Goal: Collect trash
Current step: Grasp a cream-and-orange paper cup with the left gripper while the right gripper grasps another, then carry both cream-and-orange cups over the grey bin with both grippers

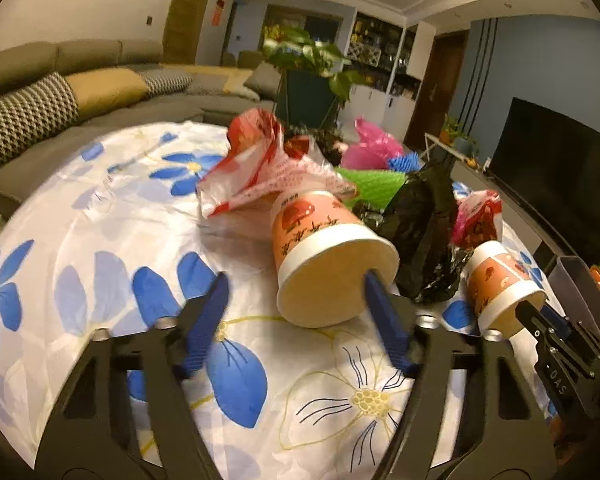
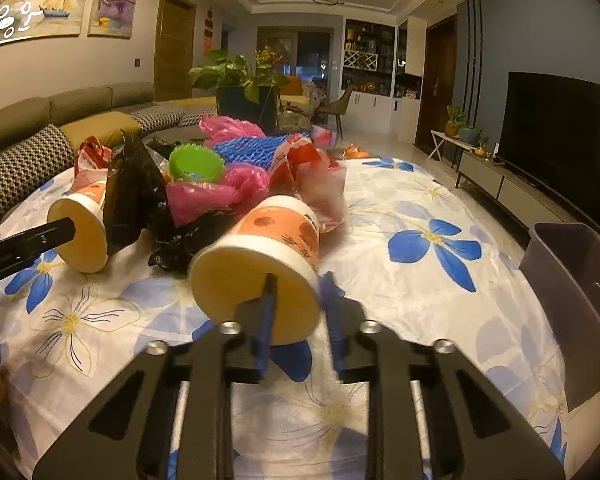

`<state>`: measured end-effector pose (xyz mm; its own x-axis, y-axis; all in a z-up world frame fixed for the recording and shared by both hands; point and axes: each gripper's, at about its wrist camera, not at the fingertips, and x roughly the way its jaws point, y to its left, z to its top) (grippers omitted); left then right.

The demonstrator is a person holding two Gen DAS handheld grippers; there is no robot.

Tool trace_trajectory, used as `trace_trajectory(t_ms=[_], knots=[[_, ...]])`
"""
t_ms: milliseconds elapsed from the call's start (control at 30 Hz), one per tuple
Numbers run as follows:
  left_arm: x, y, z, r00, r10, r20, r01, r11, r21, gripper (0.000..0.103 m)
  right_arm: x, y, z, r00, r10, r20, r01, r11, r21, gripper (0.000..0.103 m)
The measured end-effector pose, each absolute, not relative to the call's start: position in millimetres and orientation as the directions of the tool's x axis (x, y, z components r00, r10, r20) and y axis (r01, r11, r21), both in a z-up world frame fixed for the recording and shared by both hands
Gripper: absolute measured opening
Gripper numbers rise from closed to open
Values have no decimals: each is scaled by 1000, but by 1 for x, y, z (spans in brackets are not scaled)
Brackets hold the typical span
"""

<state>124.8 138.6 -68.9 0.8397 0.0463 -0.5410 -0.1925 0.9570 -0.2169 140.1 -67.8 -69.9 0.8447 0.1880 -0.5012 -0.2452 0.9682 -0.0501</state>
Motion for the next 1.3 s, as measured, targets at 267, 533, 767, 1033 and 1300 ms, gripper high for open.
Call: trace_trajectory(t_ms=[267,533,767,1033,1300], knots=[[129,137,-74,824,13,-566,-171,959,-226,2,138,-71,-71,849,191,-492,-245,968,-46,4],[101,130,-66,847,41,-529,-168,967,-193,2,122,-86,-64,866,191,-462,-229,973,-28,4],[58,123,-39,883,48,-467,-152,970,-188,2,100,-101,-48,889,189,-416,-211,977,-8,4],[27,88,9,924,9,-381,-76,984,-159,2,74,-121,-24,921,182,-344,-190,982,13,4],[18,24,58,937,-170,-304,145,984,-106,2,48,-165,7,959,101,-264,-96,995,31,4]])
